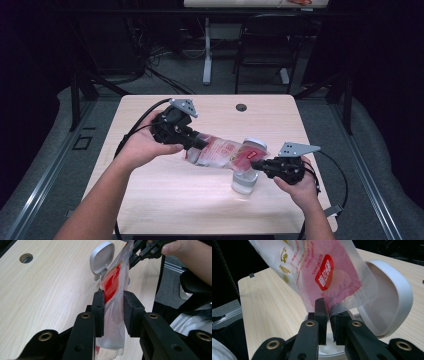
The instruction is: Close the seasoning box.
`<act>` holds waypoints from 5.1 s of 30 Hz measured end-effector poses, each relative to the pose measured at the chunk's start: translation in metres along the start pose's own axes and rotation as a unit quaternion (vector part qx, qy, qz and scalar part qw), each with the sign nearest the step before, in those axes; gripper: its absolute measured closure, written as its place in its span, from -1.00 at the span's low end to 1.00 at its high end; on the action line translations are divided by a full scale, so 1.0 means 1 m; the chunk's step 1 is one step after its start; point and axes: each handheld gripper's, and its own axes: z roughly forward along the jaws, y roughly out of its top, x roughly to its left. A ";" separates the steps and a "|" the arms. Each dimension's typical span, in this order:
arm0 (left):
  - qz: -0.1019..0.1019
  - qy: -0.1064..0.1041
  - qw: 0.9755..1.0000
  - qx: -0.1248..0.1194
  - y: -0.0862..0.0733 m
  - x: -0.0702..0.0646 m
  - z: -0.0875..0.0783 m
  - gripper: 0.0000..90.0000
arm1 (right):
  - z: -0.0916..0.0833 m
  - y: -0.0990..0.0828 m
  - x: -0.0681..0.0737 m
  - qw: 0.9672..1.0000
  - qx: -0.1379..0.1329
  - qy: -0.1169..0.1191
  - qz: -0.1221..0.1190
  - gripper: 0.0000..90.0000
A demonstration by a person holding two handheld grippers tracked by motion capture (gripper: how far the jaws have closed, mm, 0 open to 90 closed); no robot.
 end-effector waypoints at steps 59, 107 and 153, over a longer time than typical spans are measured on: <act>0.011 0.001 1.000 -0.006 0.012 -0.006 0.004 0.63 | -0.014 -0.002 -0.007 1.000 -0.007 -0.003 0.013 0.92; 0.008 0.008 1.000 -0.020 0.017 -0.006 0.002 0.62 | -0.010 0.000 -0.010 1.000 -0.013 -0.018 0.020 0.95; -0.009 0.008 1.000 -0.023 0.009 -0.006 0.004 0.60 | -0.019 0.001 -0.007 1.000 0.010 0.013 0.011 0.98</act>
